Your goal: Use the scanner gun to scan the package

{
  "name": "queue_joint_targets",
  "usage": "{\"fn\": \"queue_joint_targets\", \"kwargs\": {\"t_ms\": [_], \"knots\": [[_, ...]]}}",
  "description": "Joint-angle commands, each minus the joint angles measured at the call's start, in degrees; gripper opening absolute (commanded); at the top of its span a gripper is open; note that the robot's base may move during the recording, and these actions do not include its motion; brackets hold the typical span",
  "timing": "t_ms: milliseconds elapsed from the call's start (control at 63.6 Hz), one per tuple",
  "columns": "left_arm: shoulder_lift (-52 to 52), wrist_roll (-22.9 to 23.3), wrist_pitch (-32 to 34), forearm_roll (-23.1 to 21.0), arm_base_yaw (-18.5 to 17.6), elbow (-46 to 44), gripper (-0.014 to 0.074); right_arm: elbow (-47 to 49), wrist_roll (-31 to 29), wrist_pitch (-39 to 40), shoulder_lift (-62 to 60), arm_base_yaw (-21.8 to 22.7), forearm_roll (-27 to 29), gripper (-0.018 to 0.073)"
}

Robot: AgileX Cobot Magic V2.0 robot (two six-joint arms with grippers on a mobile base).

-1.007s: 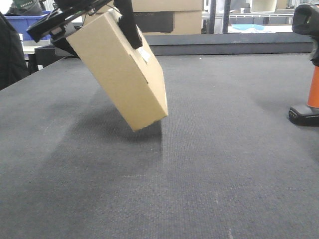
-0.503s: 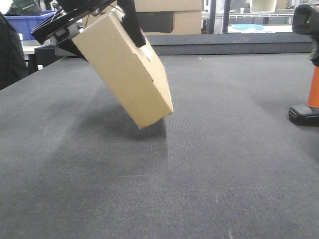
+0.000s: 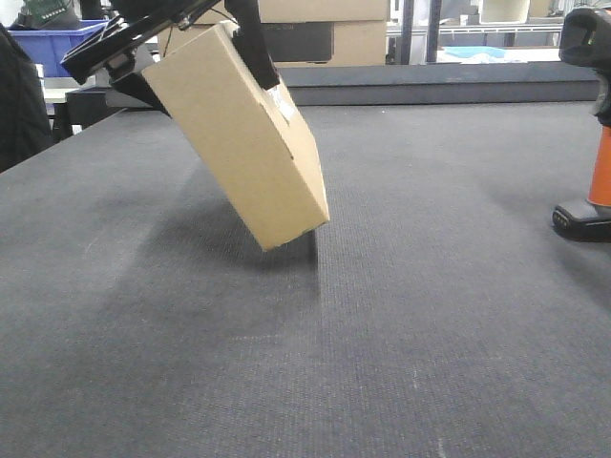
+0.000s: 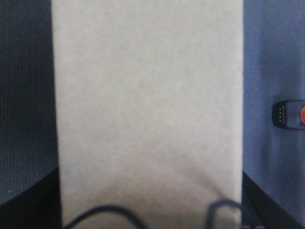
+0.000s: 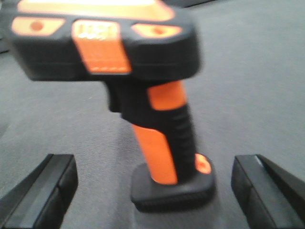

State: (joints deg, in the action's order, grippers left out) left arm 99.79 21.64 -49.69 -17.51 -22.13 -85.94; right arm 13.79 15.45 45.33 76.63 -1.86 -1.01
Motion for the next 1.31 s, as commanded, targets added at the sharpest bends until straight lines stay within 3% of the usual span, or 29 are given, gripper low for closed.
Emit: {"fn": "queue_joint_targets", "kwargs": {"t_ms": [0, 787, 897, 1101, 1149, 1290], "knots": [[-0.6, 0.0, 1.1, -0.8, -0.4, 0.0, -0.0111, 1.9, 0.1, 4.4, 3.0, 0.0, -0.9, 0.0570], [-0.6, -1.9, 0.6, -1.1, -0.4, 0.0, -0.0111, 11.9, 0.1, 6.5, 13.1, 0.0, 0.1, 0.0555], [-0.6, -1.9, 0.6, -1.1, -0.4, 0.0, -0.0111, 11.9, 0.1, 6.5, 13.1, 0.0, 0.3, 0.0423], [-0.6, -1.9, 0.5, -1.1, -0.4, 0.0, -0.0111, 11.9, 0.1, 6.4, 13.1, 0.0, 0.3, -0.0092], [-0.6, -1.9, 0.5, -1.1, -0.4, 0.0, -0.0111, 11.9, 0.1, 6.5, 13.1, 0.0, 0.3, -0.0172], [-0.6, -1.9, -0.1, -1.9, -0.4, 0.0, -0.0111, 11.9, -2.3, 9.2, 13.0, 0.0, 0.1, -0.0162]]}}
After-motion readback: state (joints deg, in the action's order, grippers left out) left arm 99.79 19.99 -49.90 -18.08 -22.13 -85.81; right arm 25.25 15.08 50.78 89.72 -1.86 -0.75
